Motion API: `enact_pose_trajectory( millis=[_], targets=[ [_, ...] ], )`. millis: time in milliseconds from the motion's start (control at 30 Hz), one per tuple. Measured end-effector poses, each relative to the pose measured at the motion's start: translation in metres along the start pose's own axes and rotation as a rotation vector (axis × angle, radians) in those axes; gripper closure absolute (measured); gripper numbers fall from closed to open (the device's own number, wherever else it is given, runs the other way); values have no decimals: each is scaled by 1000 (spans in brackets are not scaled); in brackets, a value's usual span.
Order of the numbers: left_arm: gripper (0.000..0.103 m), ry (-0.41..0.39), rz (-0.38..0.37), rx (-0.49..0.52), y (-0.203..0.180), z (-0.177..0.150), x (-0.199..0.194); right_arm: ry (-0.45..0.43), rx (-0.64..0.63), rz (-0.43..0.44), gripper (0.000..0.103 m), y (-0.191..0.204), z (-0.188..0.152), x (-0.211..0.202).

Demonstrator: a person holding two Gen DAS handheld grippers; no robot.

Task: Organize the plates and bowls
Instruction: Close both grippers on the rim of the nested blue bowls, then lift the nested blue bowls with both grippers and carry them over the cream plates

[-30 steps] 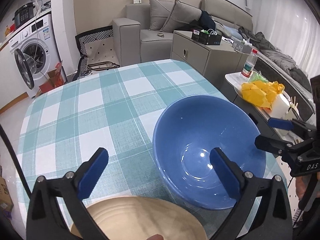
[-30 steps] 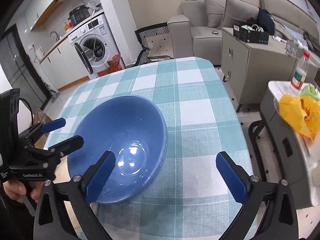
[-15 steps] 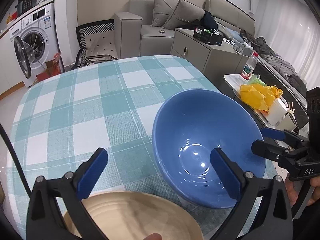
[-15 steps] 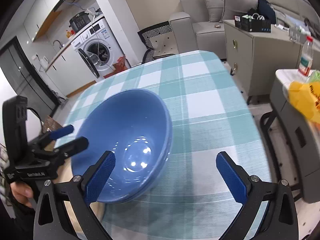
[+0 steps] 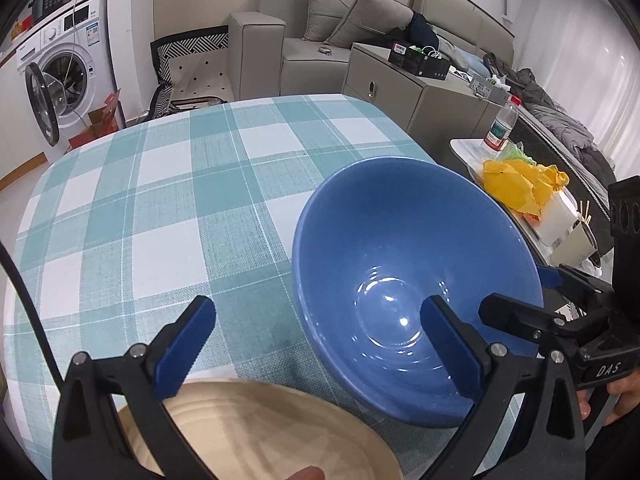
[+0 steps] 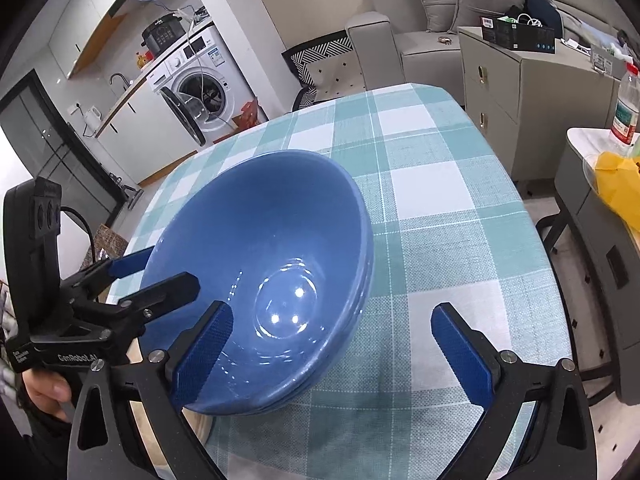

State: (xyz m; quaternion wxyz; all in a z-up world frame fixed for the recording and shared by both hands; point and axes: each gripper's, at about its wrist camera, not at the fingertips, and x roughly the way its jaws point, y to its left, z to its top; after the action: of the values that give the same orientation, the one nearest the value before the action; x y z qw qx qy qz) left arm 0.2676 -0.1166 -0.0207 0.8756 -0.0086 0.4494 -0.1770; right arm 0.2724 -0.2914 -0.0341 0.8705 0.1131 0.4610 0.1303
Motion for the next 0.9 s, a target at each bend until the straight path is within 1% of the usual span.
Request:
enact_pose_trajectory(
  millis=[100, 167, 233, 400, 467, 500, 533, 600, 633, 667, 700, 767, 900],
  targets=[
    [0, 7, -1, -3, 0, -1, 3, 20, 13, 19, 8, 0, 1, 4],
    [1, 7, 3, -5, -1, -1, 4, 30, 8, 26, 18, 2, 2, 7],
    [3, 5, -4, -1, -2, -1, 4, 39, 4, 28, 20, 3, 2, 10],
    [14, 10, -24, 19, -6, -1, 4, 30, 5, 30, 20, 4, 1, 9],
    [24, 12, -34, 26, -8, -1, 4, 24, 9, 30, 21, 2, 1, 8],
    [26, 14, -36, 31, -9, -1, 4, 23, 9, 30, 21, 2, 1, 7],
    [28, 14, -39, 37, -10, -1, 5, 21, 9, 30, 25, 2, 1, 6],
    [35, 11, -45, 43, -11, -1, 4, 18, 11, 26, 27, 1, 1, 5],
    [40, 15, -49, 43, -12, -1, 5, 18, 10, 27, 28, 1, 1, 4],
    [43, 18, -51, 42, -12, -1, 5, 19, 8, 27, 32, 1, 1, 4],
    [44, 20, -53, 44, -12, -2, 5, 21, 6, 25, 33, 1, 1, 4],
    [51, 22, -53, 49, -14, -2, 5, 15, 8, 22, 36, 1, 1, 3],
    [57, 19, -31, 53, -15, -3, 6, 13, 8, 24, 44, 3, -1, 1]
  ],
)
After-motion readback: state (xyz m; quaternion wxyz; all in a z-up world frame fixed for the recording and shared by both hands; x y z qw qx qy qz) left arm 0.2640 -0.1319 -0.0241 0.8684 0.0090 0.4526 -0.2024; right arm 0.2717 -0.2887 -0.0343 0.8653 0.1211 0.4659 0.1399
